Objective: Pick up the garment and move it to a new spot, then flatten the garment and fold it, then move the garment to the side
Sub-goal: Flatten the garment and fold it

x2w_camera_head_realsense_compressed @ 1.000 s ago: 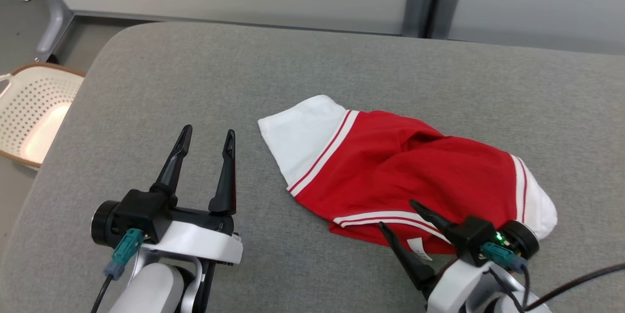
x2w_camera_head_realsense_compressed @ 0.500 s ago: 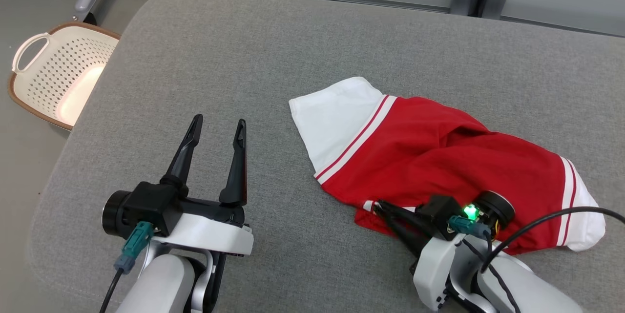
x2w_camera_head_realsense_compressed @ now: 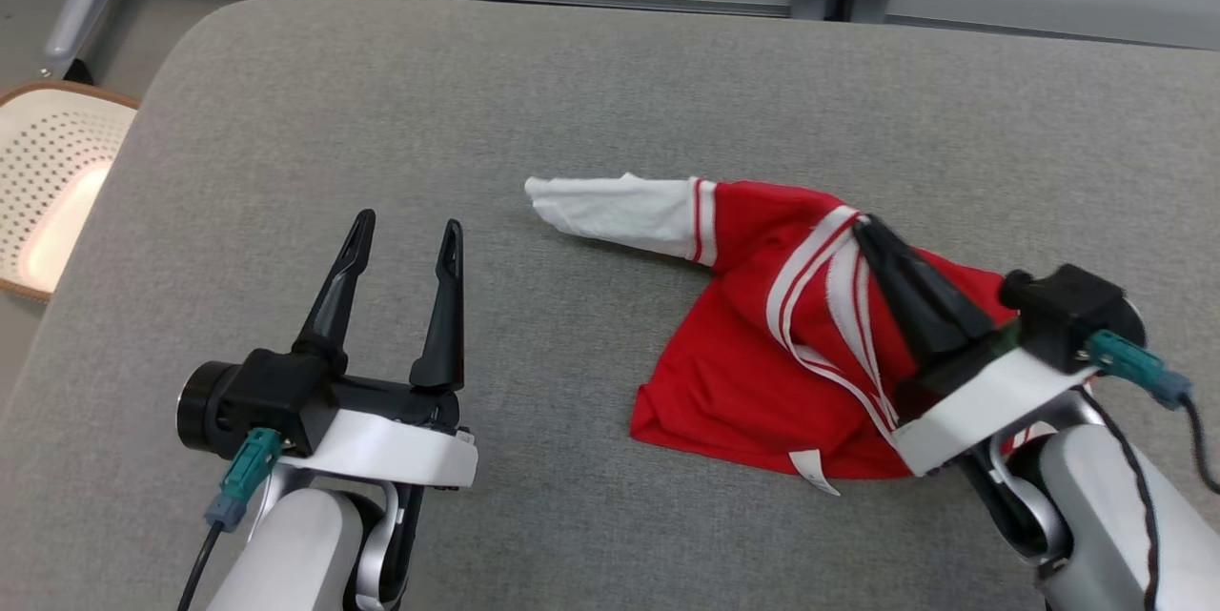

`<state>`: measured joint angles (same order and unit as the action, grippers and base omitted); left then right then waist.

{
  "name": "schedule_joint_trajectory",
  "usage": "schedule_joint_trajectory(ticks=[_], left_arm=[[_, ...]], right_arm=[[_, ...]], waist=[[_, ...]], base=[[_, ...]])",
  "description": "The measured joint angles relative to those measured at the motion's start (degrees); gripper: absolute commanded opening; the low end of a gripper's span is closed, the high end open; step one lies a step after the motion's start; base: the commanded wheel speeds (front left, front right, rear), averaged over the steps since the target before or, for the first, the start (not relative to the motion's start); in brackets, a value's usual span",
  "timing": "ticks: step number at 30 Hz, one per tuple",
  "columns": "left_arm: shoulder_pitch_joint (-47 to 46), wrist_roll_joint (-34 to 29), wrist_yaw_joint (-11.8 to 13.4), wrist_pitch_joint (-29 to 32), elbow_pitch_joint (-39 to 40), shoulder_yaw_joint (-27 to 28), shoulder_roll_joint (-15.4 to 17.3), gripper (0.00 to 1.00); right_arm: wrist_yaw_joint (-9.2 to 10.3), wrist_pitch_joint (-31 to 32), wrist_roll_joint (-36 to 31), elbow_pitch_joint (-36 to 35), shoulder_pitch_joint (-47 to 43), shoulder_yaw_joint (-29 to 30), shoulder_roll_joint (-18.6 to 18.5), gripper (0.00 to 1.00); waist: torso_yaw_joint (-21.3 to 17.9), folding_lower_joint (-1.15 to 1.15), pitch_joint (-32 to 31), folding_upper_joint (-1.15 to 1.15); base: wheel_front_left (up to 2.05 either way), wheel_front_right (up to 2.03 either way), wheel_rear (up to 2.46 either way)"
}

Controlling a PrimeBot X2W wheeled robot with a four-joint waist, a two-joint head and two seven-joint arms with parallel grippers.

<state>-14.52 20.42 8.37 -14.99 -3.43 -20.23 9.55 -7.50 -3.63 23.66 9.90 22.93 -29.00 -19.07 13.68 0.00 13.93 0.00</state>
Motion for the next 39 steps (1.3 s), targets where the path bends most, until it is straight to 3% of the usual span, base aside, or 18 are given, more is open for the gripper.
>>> schedule_joint_trajectory(ticks=[10, 16, 21, 22, 24, 33, 39], left_arm=[[-0.74, -0.75, -0.51, 0.20, -0.98, -0.42, 0.92, 1.00], [-1.18, -0.76, -0.49, 0.43, -1.19, -0.87, 0.99, 1.00], [-1.23, -0.76, -0.41, 0.60, -1.30, -0.96, 1.09, 1.00], [-1.23, -0.75, -0.37, 0.60, -1.31, -0.94, 1.12, 1.00], [-1.22, -0.71, -0.13, 0.60, -1.38, -0.87, 1.30, 1.00], [0.09, -0.54, 1.16, 0.58, -1.37, -0.20, 1.78, 1.00], [2.92, -0.12, 1.79, 0.51, -1.31, 0.11, 2.37, 1.00]], right_arm=[[0.01, -0.92, 1.41, 0.43, -14.83, 26.41, 7.58, 0.00], [0.01, -1.16, 3.07, 5.17, -20.73, 33.49, 10.46, 0.00], [0.01, -1.87, 3.55, 8.13, -21.54, 34.49, 10.88, 0.00], [0.01, -2.01, 3.53, 8.44, -21.50, 34.26, 10.82, 0.38], [0.01, -3.47, 3.22, 7.66, -21.27, 32.93, 10.25, 1.00], [0.01, -6.17, -2.76, -4.72, -20.34, 31.63, 6.61, 1.00], [0.01, -2.67, -7.42, -13.39, -21.86, 29.95, 5.30, 1.00]], waist=[[-6.73, 0.00, 0.33, 0.00], [-8.30, 0.00, 1.16, 0.00], [-8.93, 0.00, 1.40, 0.00], [-9.08, 0.00, 1.41, 0.00], [-9.42, 0.00, 1.26, 0.00], [-9.93, 0.00, -0.42, 0.00], [-10.22, 0.00, -3.28, 0.00]], base=[[0.00, 0.00, 0.00], [0.00, 0.00, 0.00], [0.00, 0.00, 0.00], [0.00, 0.00, 0.00], [0.00, 0.00, 0.00], [0.00, 0.00, 0.00], [0.00, 0.00, 0.00]])
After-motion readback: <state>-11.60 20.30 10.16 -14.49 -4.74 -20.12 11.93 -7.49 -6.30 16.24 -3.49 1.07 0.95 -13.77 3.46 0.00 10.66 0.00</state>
